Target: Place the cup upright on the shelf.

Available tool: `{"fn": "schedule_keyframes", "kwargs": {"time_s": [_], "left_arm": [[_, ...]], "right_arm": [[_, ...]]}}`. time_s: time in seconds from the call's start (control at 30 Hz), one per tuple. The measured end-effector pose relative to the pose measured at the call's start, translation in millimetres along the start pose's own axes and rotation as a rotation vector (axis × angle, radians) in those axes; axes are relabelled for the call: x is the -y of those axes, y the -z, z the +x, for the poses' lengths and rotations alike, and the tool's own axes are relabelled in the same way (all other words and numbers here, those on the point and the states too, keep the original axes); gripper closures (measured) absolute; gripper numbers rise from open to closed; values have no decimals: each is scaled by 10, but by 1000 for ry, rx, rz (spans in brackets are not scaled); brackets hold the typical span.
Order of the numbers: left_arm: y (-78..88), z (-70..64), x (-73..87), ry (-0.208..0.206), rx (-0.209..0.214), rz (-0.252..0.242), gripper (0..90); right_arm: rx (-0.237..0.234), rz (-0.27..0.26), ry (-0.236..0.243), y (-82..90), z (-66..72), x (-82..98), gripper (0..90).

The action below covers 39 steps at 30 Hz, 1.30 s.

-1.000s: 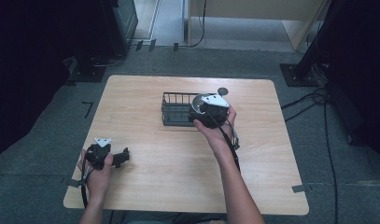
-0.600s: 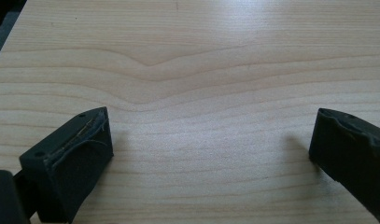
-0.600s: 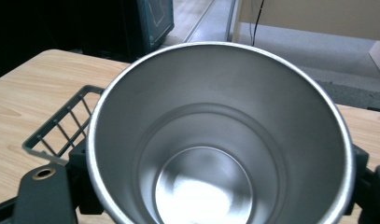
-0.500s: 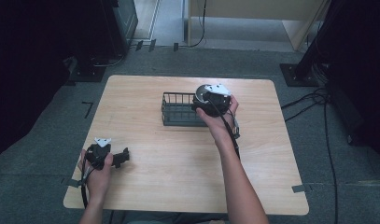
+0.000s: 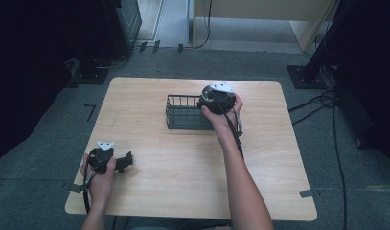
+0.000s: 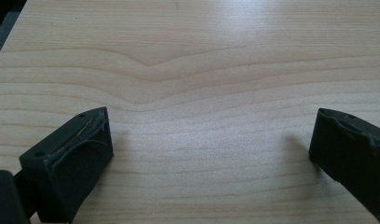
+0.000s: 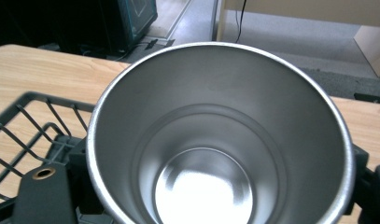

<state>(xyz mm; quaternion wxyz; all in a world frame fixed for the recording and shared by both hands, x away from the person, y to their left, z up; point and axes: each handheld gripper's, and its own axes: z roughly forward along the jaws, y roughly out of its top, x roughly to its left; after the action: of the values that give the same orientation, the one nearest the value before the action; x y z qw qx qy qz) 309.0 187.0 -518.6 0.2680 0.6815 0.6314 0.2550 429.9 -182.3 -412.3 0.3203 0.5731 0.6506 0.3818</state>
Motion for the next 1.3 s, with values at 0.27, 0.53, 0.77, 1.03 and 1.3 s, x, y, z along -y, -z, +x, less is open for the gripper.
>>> {"fn": "schedule_keyframes", "kwargs": {"time_s": [0.27,0.53,0.77,1.03,1.3], "left_arm": [[0,0,0,0,0,0,0],[0,0,0,0,0,0,0],[0,0,0,0,0,0,0],[0,0,0,0,0,0,0],[0,0,0,0,0,0,0]], "right_arm": [[1,44,0,-120,35,122,179],[2,75,5,-181,46,183,178],[-9,106,-2,-231,17,241,178],[-37,127,9,-214,-3,218,65],[-64,106,-10,-27,-48,124,0]]}}
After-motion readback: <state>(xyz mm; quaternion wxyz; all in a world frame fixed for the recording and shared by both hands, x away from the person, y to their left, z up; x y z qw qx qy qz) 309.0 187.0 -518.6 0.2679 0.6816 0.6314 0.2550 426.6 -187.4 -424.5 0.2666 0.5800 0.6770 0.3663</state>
